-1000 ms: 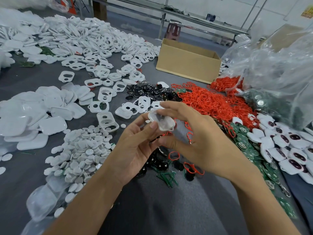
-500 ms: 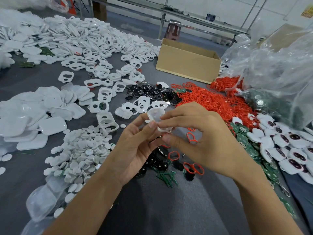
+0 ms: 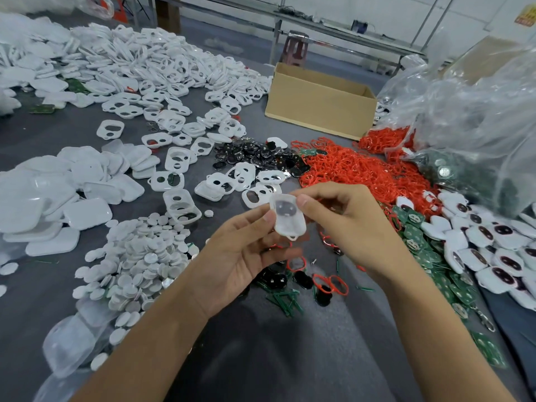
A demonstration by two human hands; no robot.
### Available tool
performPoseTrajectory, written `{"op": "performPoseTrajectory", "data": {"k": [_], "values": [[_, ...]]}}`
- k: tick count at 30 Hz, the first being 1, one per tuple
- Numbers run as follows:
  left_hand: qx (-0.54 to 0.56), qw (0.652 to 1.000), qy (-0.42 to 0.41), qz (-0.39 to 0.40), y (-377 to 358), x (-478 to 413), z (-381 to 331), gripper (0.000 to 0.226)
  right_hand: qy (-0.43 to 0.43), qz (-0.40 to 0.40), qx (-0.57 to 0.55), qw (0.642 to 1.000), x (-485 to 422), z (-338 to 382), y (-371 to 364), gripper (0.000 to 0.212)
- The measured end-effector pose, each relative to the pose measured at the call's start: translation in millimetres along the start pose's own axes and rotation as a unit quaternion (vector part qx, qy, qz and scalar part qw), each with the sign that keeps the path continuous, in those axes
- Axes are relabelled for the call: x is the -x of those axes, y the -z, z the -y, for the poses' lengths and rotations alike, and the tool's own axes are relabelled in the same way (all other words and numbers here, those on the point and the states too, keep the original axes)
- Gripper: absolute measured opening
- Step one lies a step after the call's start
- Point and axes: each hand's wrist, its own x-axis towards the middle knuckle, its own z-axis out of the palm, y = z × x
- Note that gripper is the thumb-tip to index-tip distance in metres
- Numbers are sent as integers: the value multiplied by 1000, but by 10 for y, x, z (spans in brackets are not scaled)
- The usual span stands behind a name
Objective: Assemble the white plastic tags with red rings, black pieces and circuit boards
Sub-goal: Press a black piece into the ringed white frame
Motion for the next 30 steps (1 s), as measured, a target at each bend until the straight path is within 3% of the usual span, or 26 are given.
{"op": "performPoseTrajectory", "data": {"k": [3,6,15,17,24,30], "values": [[0,1000,14,-13,-21,1,-12,46,-76,38,-125,989,-21,-43,28,15],[-18,999,23,-17,-30,1,-23,45,-109,51,-162,979,-38,-79,23,13],[-161,981,1,-103,-65,-1,11,26,-109,-69,-49,990,-70,-199,-86,15],[-186,976,-2,-114,-81,-3,22,14,-105,-73,-44,991,-68,-198,-109,13],[-261,948,-42,-177,-70,-6,75,12,-102,-58,-25,993,-57,-165,-224,12],[-251,946,-45,-198,-76,-3,63,6,-111,-45,-39,992,-53,-176,-245,14]]}}
